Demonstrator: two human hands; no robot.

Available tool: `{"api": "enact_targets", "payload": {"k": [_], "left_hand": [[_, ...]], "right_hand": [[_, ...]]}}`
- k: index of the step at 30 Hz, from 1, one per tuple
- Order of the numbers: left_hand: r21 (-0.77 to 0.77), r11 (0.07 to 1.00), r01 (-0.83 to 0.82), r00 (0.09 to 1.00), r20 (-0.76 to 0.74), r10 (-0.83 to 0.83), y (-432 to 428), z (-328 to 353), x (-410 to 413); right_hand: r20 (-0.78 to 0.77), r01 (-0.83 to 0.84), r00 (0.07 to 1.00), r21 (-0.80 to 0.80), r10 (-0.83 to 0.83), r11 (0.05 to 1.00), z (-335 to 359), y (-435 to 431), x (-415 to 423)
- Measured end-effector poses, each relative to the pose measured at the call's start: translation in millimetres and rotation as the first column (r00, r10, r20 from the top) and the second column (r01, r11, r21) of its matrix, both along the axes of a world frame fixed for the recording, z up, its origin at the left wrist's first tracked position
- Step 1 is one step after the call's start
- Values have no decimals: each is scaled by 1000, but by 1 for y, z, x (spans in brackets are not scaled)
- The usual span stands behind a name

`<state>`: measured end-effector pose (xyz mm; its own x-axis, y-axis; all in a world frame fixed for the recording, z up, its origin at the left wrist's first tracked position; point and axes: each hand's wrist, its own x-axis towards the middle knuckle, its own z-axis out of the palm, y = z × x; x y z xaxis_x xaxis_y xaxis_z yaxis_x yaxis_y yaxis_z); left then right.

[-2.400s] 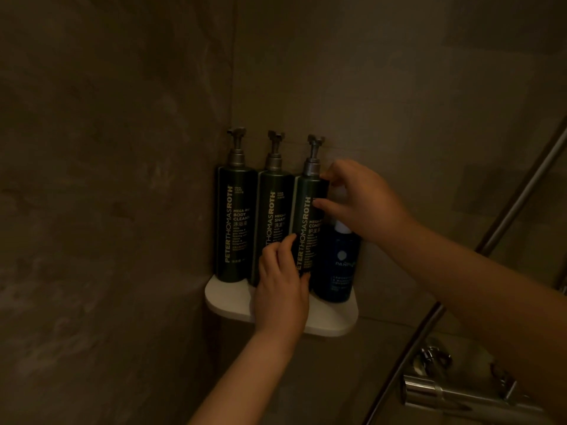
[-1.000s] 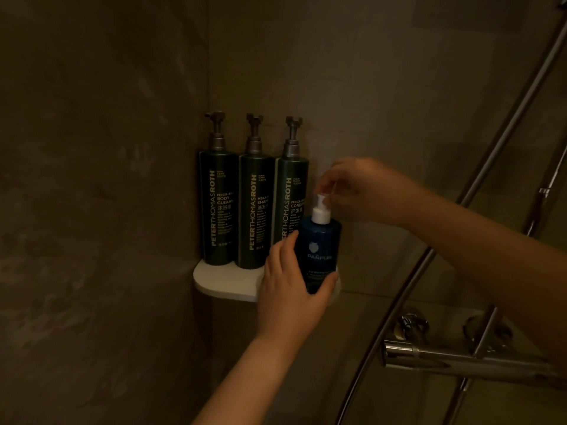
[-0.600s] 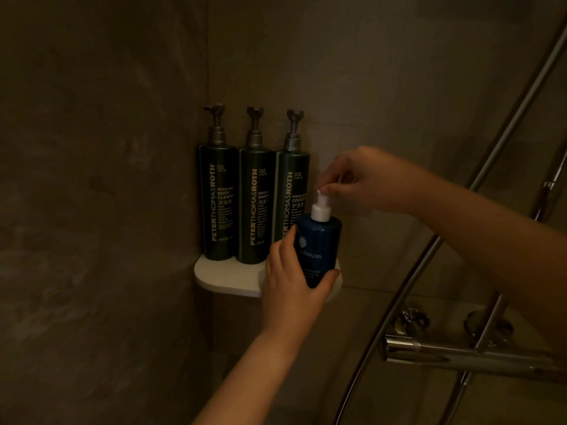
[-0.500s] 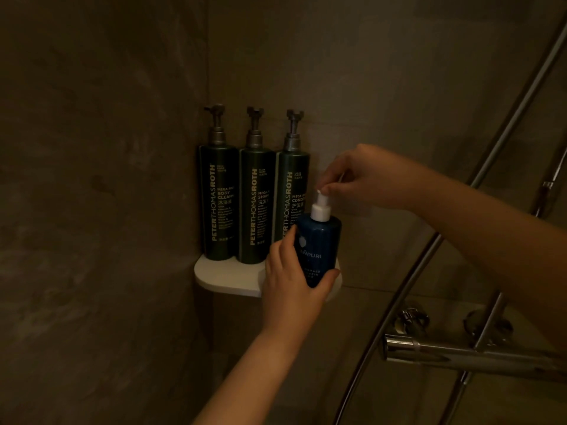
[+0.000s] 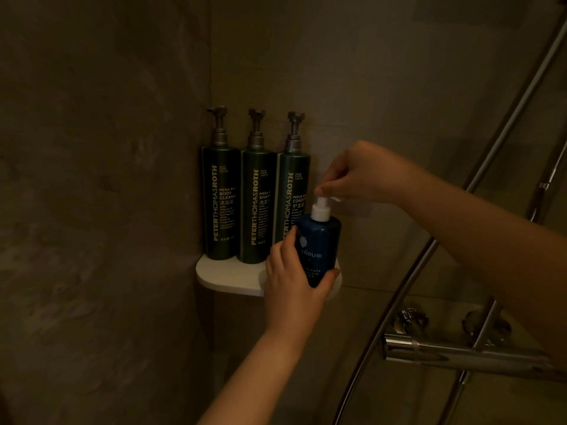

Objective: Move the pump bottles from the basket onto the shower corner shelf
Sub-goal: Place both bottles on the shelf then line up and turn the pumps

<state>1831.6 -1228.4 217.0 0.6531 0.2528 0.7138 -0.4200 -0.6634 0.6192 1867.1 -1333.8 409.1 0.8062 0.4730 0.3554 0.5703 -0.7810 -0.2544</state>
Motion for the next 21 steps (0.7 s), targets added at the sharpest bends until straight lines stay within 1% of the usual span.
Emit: {"api": "enact_targets", "payload": {"k": [2,4,7,9,13,15,21], "left_hand": [[-1,1000,5,1000,-1,-5,0,0,0],[3,1000,5,1000,-2,-5,0,0,-1],[7,1000,6,1000,-7,-6,0,1,-1],[7,1000,8,1000,-8,-8,0,1,-1],[10,1000,10,1000,-5,-9,0,1,-2],[12,1000,8,1000,-7,-8,0,1,-2],[10,1000,-2,1000,-9,2,-1,2,-2]], "right_hand": [[-5,-53,999,39,53,998,-1,-4,0],[-11,-139,990,55,140,989,0,-11,-1],[-42,-251,967,-3,250,968,5,-22,-2],[-82,-291,954,-35,287,956,6,-27,-2],[-96,-299,951,-30,295,954,2,-29,-3],[-81,-296,953,-23,293,955,2,-29,-4],[-9,-251,968,-76,251,965,0,-28,-3]]}}
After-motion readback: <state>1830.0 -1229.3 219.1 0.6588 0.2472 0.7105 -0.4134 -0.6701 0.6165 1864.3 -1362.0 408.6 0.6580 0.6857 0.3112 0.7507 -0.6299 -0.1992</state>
